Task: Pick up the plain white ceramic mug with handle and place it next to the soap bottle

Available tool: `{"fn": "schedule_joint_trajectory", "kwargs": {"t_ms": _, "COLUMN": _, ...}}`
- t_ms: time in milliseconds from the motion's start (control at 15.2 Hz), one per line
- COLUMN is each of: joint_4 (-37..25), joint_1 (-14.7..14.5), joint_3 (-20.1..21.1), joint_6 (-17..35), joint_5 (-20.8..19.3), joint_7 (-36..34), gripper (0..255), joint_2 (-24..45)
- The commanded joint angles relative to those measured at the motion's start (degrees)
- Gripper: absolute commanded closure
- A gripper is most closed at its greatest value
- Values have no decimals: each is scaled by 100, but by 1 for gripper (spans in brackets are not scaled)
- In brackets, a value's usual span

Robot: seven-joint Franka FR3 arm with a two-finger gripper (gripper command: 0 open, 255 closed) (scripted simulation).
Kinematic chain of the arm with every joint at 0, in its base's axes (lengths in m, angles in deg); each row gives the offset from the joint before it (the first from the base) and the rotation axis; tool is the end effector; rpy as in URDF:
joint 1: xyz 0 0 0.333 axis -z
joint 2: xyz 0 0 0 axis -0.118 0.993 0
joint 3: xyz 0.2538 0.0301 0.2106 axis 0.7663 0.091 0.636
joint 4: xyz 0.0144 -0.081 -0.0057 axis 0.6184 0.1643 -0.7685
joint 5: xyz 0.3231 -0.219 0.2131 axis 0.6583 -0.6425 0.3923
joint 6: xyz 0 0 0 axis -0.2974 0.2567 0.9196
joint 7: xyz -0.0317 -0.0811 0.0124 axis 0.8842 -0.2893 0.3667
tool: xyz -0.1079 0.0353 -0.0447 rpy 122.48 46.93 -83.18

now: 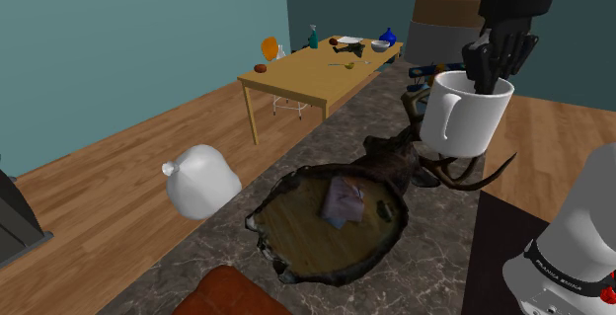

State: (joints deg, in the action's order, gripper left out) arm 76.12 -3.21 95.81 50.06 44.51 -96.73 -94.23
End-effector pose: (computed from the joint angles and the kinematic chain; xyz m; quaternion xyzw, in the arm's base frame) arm 0.2846 0.1711 0.6640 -0.9890 0.1362 0.0551 0.0174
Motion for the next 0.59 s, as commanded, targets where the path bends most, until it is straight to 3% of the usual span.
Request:
{"fn": "schedule_joint_trajectory", "kwargs": {"t_ms": 0, "joint_4": -183, "joint_1": 5, "joint_3": -25, "joint_6": -137, "joint_5": -17, "joint_7": -8, "gripper": 255, "joint_2": 46}}
{"fn": "schedule_joint_trajectory", "kwargs": {"t_ms": 528, "joint_4": -58, "joint_1": 197, "joint_3": -1061, "joint_6": -264, "joint_5": -841, "joint_7": 1119, "gripper": 255, "joint_2": -62}}
